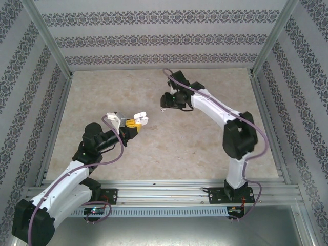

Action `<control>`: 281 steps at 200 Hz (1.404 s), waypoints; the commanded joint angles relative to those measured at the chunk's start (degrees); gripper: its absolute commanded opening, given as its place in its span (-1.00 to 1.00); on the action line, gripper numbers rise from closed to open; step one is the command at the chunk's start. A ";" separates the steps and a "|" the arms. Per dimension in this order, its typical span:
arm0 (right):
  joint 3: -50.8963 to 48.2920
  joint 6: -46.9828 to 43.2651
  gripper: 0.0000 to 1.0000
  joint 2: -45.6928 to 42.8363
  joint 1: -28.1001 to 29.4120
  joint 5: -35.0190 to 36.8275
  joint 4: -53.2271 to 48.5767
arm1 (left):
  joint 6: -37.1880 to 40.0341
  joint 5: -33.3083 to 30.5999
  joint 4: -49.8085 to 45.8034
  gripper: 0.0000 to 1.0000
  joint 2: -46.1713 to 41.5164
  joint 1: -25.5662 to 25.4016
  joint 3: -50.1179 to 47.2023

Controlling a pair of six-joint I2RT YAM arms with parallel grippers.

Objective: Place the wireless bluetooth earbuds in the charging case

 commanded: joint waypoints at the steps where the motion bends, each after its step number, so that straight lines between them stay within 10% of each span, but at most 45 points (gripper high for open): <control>1: 10.71 -8.06 -0.07 7.75 -1.22 -4.34 -5.06 | 1.88 1.17 -0.12 -1.00 0.13 -0.25 1.67; 84: 39.23 -13.38 -0.07 33.11 -5.65 -12.56 -16.99 | 2.67 0.15 0.60 -1.00 2.34 -0.08 -0.13; 281: 13.67 -14.51 -0.23 24.00 -3.01 -13.78 -8.69 | -0.93 -0.22 0.21 -1.00 -0.72 -0.06 -0.66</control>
